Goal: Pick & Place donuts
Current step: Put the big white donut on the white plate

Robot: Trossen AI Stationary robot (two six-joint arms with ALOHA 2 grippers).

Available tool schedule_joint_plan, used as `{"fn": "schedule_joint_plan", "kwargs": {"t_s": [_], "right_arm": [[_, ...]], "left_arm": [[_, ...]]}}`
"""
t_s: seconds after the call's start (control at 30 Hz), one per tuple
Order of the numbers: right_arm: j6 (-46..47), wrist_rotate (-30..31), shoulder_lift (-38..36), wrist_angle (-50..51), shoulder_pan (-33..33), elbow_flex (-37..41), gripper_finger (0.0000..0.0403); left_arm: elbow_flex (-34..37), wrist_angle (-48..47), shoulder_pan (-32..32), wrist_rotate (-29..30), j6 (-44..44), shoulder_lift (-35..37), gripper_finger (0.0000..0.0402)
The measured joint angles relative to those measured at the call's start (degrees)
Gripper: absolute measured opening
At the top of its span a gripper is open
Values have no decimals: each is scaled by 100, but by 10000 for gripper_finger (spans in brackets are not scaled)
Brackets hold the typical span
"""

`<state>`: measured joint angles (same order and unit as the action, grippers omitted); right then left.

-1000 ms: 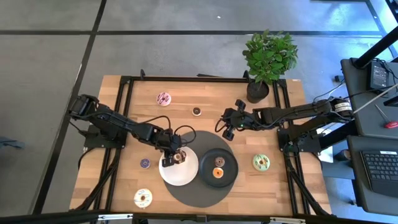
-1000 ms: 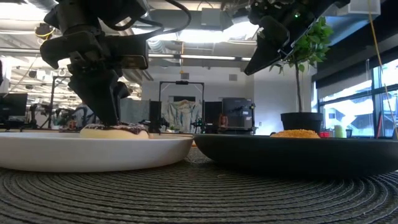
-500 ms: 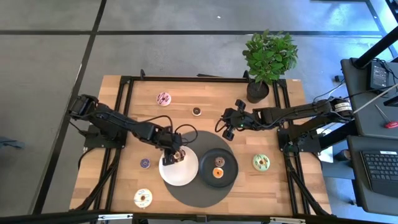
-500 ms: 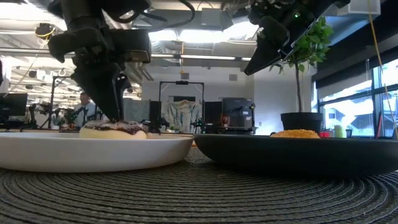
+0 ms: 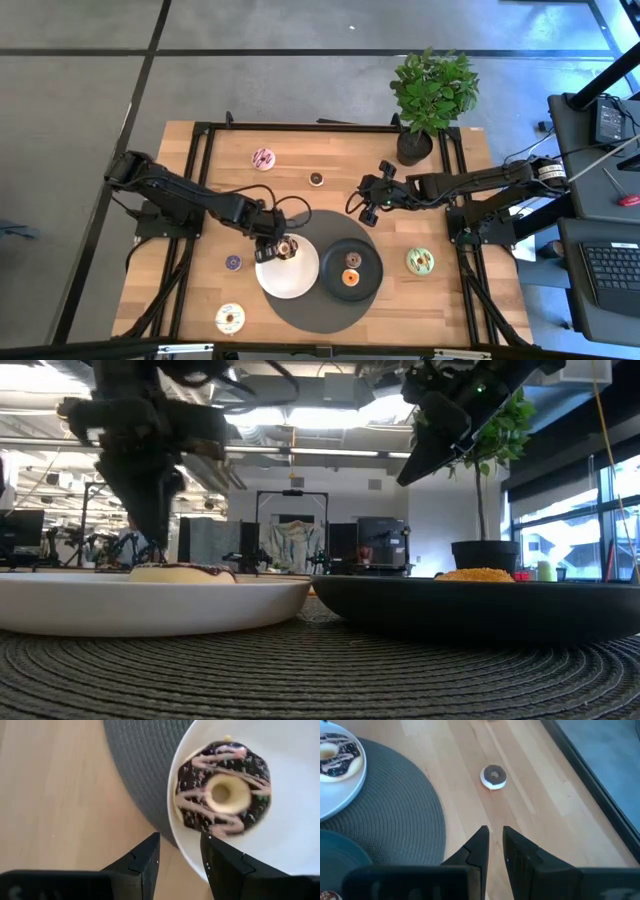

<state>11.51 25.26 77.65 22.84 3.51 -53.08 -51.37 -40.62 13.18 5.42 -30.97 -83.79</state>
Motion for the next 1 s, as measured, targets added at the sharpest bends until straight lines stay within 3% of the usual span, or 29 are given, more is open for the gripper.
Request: {"fn": "schedule_joint_plan", "kwargs": {"t_s": [0.3,0.67,1.0], "right_arm": [[-2,-139,0,6,0,0,59],[178,-151,0,12,0,2,59],[339,-144,0,-156,0,7,59]], "left_arm": [[-2,-662,774,-347,-1911,880,138],[0,-455,2469,-351,-2489,681,179],[0,625,3029,-268,-2701,192,221]]}}
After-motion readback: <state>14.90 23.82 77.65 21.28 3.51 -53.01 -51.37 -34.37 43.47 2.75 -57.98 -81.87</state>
